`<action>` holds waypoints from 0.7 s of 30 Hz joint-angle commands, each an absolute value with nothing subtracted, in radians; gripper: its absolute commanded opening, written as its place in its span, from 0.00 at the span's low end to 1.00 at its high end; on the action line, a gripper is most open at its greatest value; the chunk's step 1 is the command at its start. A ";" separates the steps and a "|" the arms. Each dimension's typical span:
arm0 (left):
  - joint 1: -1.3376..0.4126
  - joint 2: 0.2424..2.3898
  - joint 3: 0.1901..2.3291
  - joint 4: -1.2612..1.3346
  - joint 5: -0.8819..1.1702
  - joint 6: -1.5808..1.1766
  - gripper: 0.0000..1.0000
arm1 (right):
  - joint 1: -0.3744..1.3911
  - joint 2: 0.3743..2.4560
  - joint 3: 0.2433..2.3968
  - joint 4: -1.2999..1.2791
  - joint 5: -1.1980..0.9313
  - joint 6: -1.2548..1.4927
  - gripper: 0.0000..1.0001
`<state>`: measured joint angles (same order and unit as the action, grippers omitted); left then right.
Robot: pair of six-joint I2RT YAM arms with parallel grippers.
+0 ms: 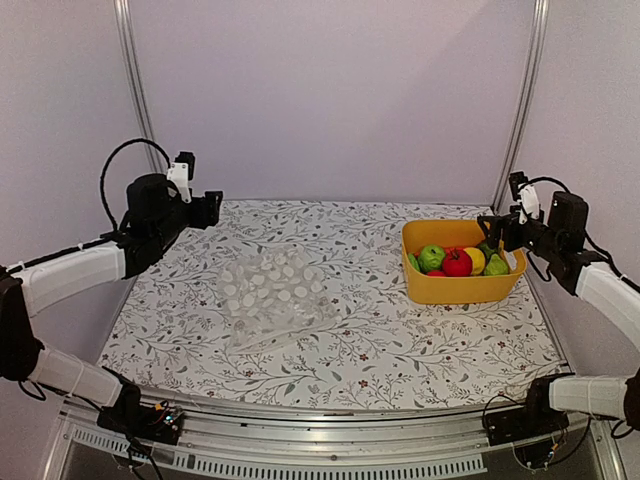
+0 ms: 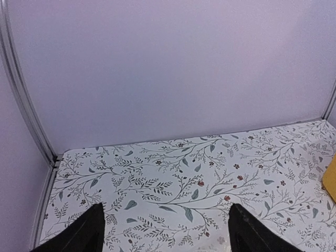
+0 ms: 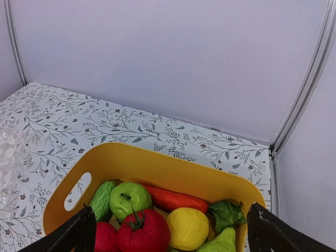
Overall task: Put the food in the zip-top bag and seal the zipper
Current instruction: Adjust the bin at the corner of the board.
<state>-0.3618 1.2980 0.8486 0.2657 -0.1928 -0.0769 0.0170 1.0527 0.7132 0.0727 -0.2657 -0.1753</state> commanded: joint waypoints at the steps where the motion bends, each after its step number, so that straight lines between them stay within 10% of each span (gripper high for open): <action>1: -0.369 1.277 0.834 0.299 -0.210 -0.036 0.80 | 0.010 1.011 0.769 -0.016 -0.372 -0.283 0.98; 21: -0.410 1.271 0.850 0.286 -0.089 -0.038 0.69 | 0.396 1.441 1.252 -0.413 -0.222 -0.298 0.79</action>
